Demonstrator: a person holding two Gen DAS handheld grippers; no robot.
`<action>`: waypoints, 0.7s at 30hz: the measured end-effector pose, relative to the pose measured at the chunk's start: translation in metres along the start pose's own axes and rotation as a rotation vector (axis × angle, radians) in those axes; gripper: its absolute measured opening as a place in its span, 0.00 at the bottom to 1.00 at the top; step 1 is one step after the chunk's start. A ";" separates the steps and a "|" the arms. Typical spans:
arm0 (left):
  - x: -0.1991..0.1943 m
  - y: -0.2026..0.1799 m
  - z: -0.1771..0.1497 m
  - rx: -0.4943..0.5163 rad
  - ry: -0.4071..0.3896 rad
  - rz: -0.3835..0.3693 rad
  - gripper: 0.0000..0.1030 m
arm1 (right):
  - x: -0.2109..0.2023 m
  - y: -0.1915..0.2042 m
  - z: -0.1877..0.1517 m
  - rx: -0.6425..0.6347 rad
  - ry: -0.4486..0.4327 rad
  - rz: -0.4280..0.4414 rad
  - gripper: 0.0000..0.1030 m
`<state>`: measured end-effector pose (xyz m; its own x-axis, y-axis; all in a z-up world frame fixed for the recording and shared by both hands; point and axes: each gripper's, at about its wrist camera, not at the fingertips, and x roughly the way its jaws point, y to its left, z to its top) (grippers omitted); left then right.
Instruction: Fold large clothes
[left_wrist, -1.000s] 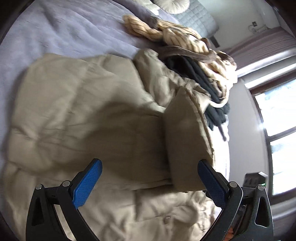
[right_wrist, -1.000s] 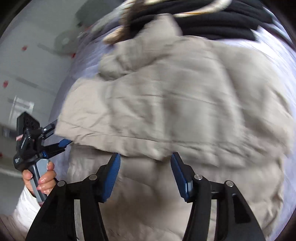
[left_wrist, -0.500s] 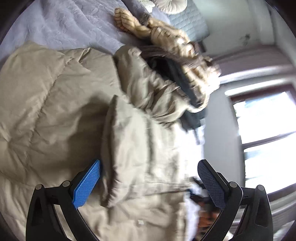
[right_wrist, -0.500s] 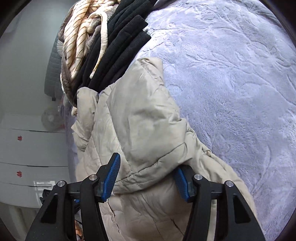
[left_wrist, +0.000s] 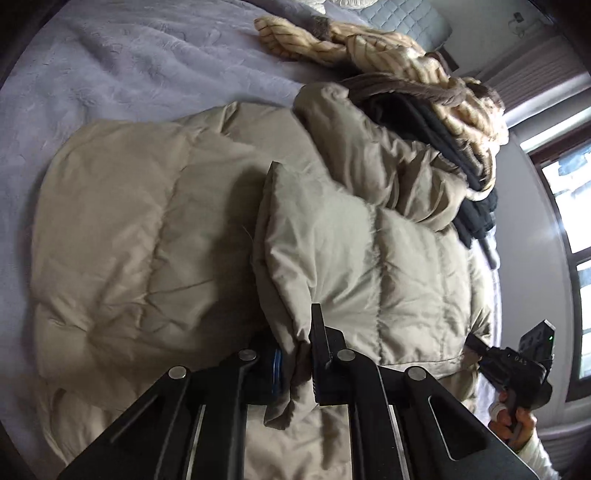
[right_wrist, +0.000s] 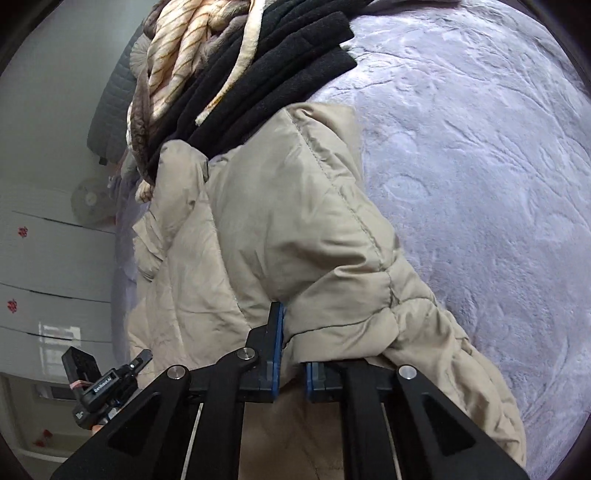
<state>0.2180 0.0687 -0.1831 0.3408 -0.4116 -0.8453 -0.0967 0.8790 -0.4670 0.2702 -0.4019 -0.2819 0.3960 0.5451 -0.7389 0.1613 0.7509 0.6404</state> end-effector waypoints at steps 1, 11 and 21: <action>-0.001 0.001 -0.001 -0.002 0.004 0.001 0.13 | 0.005 -0.003 -0.001 0.002 0.008 -0.006 0.10; -0.056 -0.004 -0.008 0.059 -0.087 0.080 0.13 | 0.001 -0.015 0.001 -0.032 0.026 0.000 0.10; 0.020 -0.027 -0.001 0.121 -0.017 0.173 0.13 | -0.074 0.032 -0.014 -0.336 -0.068 -0.004 0.53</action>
<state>0.2264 0.0369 -0.1875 0.3447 -0.2487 -0.9052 -0.0425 0.9591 -0.2797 0.2338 -0.4128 -0.2095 0.4574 0.5240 -0.7185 -0.1389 0.8401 0.5243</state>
